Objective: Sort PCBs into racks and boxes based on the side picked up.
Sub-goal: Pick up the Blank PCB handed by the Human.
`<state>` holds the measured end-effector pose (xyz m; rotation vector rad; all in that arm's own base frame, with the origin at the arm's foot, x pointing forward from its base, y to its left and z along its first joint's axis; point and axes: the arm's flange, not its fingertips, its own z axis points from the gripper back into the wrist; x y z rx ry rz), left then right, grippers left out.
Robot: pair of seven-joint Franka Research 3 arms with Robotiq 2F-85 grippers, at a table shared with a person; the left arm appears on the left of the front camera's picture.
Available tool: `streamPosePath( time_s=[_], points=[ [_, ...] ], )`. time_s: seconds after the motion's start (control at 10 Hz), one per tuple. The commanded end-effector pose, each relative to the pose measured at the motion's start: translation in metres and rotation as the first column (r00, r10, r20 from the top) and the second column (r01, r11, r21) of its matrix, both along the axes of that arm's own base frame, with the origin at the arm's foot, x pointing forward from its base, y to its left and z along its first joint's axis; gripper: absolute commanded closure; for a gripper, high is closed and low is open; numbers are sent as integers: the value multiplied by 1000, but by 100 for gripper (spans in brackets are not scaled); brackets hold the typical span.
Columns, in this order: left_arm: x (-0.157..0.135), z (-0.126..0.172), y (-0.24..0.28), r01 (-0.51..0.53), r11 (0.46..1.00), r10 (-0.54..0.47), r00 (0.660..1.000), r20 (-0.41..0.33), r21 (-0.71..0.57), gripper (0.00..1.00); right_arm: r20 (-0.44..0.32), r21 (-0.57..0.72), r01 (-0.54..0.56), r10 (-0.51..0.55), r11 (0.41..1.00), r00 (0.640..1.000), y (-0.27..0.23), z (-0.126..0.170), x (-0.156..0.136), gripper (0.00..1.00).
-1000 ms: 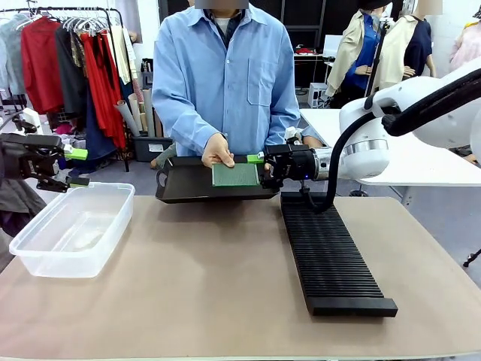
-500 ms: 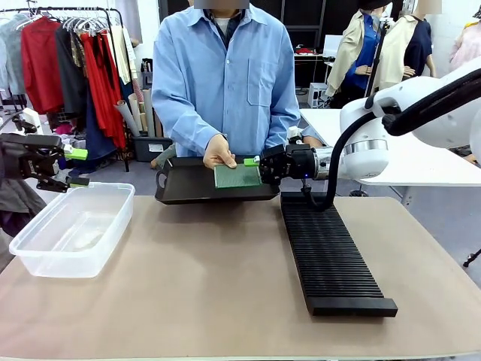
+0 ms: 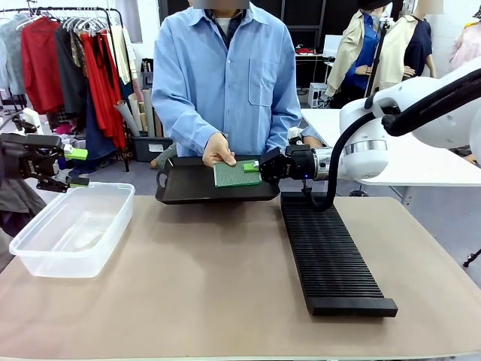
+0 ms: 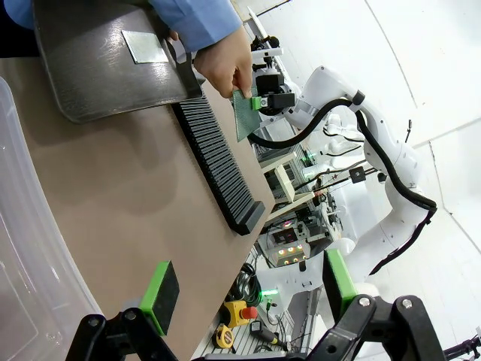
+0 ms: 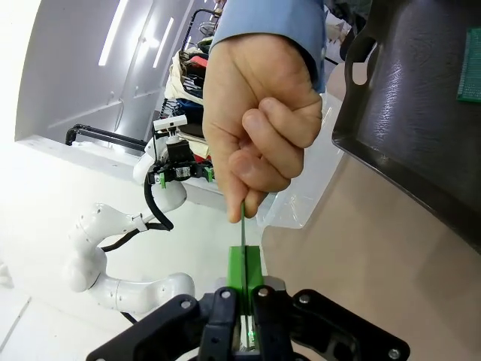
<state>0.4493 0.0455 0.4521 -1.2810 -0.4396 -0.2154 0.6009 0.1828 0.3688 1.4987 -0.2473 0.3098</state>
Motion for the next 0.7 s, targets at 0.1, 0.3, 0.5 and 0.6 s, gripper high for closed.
streamPosePath(
  time_s=[0.1, 0.3, 0.5, 0.6],
  points=[
    [0, 1, 1, -2, 1000, 2, 1000, 0, -1, 0, 10, -15, 15, -15, 1000, 1000, 6, -1, -3, 100],
    [0, 1, 1, -2, 1000, 2, 1000, 0, -1, 0, -1, -3, 2, -2, 1000, 1000, 0, -1, 0, 100],
    [0, 1, 1, -2, 1000, 2, 1000, 0, -1, 0, -1, -3, 2, -2, 1000, 1000, 0, -1, 0, 100],
    [0, 1, 1, -2, 1000, 2, 1000, 0, -1, 0, -1, -3, 2, -2, 1000, 1000, 0, -1, 0, 100]
  ],
)
